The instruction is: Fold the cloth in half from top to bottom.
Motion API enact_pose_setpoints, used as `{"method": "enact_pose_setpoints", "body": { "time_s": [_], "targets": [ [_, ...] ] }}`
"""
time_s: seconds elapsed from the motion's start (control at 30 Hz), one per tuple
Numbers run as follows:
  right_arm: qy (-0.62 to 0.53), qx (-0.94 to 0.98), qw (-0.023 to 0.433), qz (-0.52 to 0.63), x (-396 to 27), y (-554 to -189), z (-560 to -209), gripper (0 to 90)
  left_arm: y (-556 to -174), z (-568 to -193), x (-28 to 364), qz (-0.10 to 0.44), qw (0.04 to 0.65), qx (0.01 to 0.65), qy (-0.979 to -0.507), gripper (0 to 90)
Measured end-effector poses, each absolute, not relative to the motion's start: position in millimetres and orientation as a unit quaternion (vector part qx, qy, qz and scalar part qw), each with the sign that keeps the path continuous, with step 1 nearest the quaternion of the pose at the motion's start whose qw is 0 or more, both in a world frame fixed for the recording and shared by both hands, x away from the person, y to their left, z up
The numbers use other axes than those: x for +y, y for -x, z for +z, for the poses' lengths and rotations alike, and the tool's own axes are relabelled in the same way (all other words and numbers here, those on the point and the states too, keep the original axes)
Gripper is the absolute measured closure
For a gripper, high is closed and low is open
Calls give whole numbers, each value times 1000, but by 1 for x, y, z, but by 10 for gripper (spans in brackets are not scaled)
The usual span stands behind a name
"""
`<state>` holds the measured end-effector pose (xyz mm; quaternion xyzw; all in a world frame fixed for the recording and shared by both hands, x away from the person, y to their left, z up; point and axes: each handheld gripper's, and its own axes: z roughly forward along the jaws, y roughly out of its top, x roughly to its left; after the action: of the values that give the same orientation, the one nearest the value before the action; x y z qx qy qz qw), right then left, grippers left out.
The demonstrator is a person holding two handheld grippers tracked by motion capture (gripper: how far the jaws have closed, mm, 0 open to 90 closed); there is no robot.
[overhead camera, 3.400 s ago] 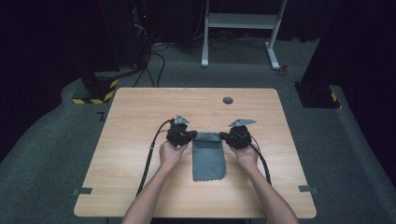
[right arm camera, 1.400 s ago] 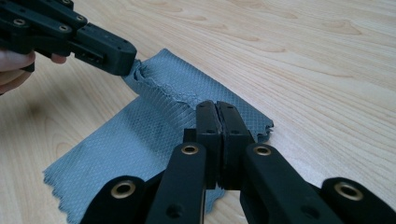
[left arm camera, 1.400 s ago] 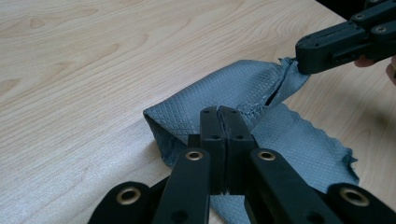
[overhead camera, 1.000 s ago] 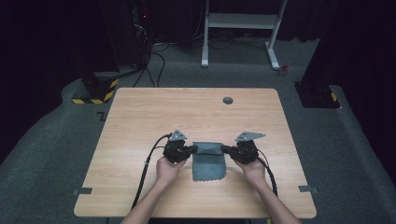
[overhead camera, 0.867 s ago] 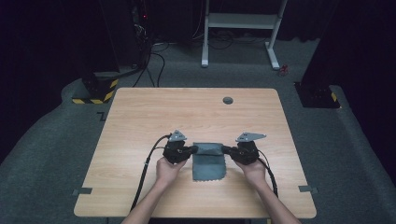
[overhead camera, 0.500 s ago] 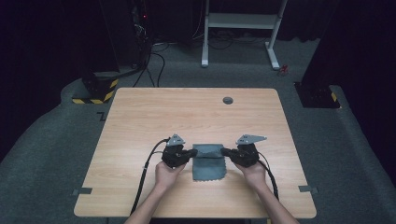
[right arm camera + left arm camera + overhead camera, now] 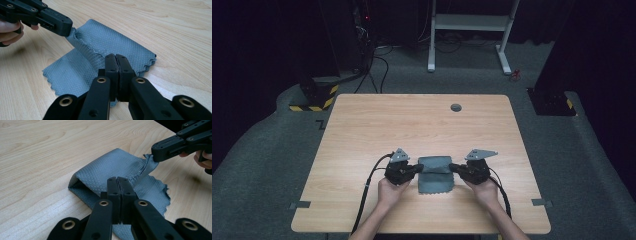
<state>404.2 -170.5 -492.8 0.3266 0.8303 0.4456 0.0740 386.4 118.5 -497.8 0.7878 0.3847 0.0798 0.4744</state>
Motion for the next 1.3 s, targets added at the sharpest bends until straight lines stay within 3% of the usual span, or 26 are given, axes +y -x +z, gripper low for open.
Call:
{"method": "enact_pose_setpoints", "body": {
  "time_s": [1.3],
  "targets": [
    [-302, 854, 84, 416, -166, -381, -508, 885, -367, -517, 117, 76, 453, 385, -800, 886]
  ]
}}
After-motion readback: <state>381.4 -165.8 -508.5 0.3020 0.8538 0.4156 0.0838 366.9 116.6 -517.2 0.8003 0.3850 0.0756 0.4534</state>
